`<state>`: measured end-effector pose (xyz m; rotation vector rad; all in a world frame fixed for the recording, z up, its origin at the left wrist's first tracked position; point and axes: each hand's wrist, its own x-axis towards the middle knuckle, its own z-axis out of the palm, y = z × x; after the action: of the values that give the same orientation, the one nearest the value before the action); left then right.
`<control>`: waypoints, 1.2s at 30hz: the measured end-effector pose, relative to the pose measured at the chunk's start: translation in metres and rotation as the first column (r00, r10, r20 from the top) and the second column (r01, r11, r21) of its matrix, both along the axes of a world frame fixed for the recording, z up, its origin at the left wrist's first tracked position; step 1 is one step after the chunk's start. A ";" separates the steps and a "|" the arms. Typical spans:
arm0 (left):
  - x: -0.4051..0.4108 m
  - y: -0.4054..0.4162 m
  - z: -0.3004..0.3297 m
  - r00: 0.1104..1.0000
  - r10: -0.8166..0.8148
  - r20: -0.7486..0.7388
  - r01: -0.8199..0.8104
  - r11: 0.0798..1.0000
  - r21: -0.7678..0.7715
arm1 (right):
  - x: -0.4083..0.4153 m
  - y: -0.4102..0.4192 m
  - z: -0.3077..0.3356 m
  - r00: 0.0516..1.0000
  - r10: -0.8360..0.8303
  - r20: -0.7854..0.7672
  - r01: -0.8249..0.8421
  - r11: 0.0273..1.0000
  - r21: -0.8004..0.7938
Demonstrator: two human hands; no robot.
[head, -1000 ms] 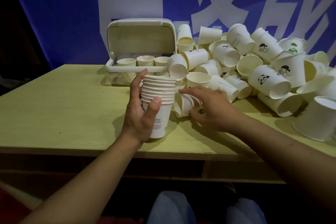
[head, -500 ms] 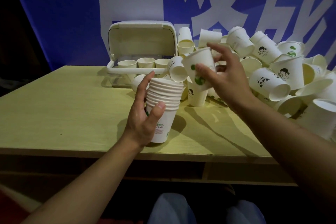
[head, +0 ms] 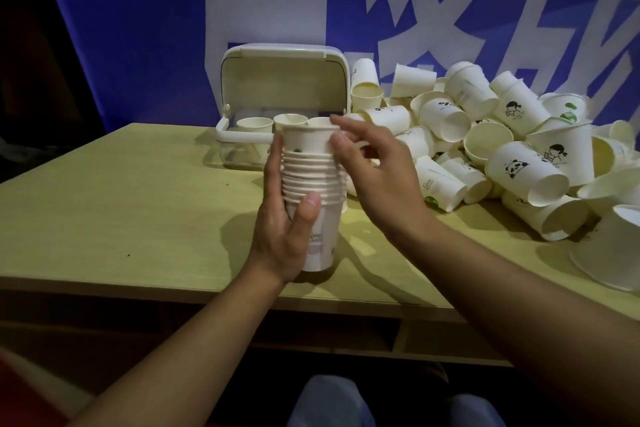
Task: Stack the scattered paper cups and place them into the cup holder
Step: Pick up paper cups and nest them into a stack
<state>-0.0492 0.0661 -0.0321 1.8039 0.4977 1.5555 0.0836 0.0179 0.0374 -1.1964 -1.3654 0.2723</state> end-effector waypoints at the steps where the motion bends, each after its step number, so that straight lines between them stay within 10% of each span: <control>1: 0.000 0.000 0.001 0.999 0.028 0.036 -0.028 1.000 -0.003 | -0.001 0.000 -0.004 1.000 0.006 0.027 -0.005 1.000 -0.008; 12: -0.011 0.001 0.004 0.951 0.279 0.129 -0.275 0.960 -0.054 | 0.013 0.021 -0.024 0.840 -0.065 0.539 0.277 0.905 -0.323; 24: -0.046 -0.004 0.004 0.992 0.114 0.046 -0.107 0.985 -0.137 | 0.017 0.008 -0.021 0.880 -0.099 0.465 0.210 0.958 -0.194; 36: -0.057 -0.017 0.012 0.909 0.183 -0.375 -0.139 0.980 0.140 | 0.026 -0.005 -0.005 0.714 0.354 0.604 0.178 0.742 -0.646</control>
<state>-0.1058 0.0492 -0.0203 2.2197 0.7772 1.3520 0.1094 0.0126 0.0328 -1.9778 -2.1109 0.4357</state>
